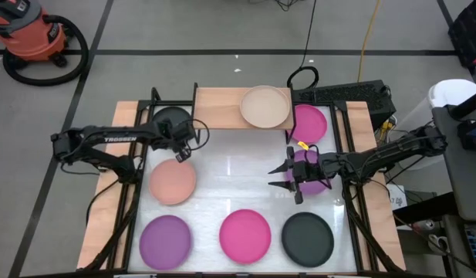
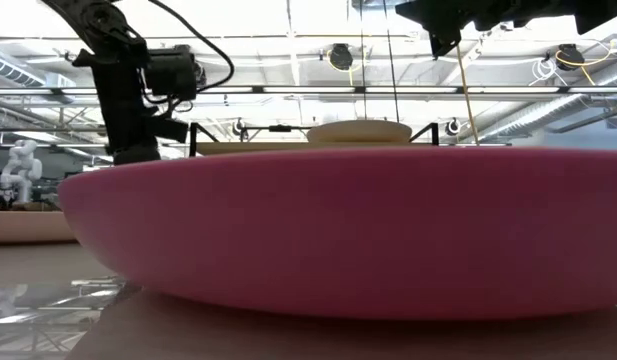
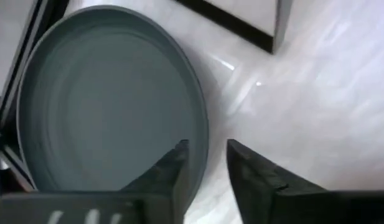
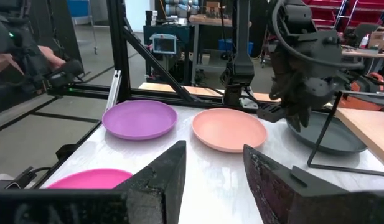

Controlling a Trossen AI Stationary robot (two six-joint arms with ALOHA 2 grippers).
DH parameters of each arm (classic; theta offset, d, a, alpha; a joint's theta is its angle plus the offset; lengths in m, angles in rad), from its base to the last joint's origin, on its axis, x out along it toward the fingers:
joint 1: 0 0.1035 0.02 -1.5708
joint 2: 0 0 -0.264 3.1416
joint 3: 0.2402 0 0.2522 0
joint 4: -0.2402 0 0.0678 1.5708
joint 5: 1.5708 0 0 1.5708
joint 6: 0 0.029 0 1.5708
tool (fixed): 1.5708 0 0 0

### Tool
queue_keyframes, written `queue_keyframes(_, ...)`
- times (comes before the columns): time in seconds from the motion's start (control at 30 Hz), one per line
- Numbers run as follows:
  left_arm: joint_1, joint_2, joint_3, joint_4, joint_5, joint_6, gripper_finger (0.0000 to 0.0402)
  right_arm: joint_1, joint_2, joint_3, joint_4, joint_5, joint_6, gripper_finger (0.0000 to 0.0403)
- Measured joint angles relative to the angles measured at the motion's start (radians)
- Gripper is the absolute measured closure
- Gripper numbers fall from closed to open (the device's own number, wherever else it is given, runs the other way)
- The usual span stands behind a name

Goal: Place and stack plates onto a shelf
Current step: Stack the top black plate on top of the gray plate on the shelf

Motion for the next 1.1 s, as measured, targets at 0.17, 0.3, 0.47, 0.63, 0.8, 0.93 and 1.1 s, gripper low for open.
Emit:
queue_keyframes(0.17, 0.041, 0.059, 0.000, 0.006, 0.029, 0.027, 0.0238, 0.013, 0.000, 0.000, 0.000, 0.000, -0.001, 0.0259)
queue_keyframes(0.3, 0.076, 0.115, 0.000, 0.018, 0.029, 0.044, 0.0225, 0.018, 0.000, 0.000, 0.000, 0.000, -0.002, 0.0259)
queue_keyframes(0.47, 0.099, 0.158, 0.001, 0.047, 0.028, 0.050, 0.0224, 0.018, 0.000, 0.000, 0.000, 0.000, -0.002, 0.0259)
queue_keyframes(0.63, 0.096, 0.162, 0.001, 0.056, 0.028, 0.057, 0.0243, 0.018, 0.000, 0.000, 0.000, 0.000, -0.001, 0.0259)
queue_keyframes(0.8, 0.096, 0.163, 0.001, 0.058, 0.028, 0.065, 0.0329, 0.018, 0.000, 0.000, 0.000, 0.000, 0.008, 0.0259)
queue_keyframes(0.93, 0.096, 0.143, 0.001, 0.048, 0.028, 0.062, 0.0389, 0.018, 0.000, 0.000, -0.001, 0.000, 0.018, 0.0259)
queue_keyframes(1.1, 0.073, 0.066, 0.003, -0.021, -0.027, 0.029, 0.0395, 0.018, 0.000, 0.000, 0.002, 0.000, 0.016, 0.0259)
